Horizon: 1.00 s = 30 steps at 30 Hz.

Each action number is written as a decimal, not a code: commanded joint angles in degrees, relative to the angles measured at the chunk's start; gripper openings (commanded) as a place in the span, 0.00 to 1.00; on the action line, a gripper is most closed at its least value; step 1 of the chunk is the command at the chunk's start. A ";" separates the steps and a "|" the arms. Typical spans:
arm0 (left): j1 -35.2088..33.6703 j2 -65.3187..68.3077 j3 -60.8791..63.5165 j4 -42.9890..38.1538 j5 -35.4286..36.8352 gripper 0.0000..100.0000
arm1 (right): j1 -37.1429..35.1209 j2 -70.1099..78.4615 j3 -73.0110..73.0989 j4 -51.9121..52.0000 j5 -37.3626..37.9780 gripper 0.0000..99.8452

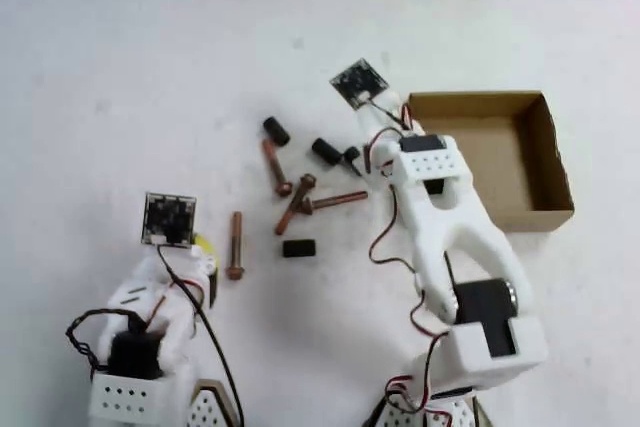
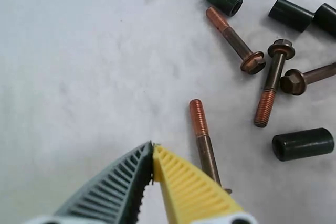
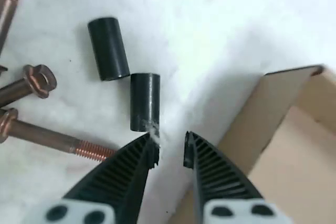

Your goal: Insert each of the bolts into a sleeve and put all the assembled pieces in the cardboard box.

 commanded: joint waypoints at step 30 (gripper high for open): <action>-0.40 -0.48 -0.09 -1.49 -0.35 0.02 | -4.18 23.34 -34.55 24.48 6.33 0.13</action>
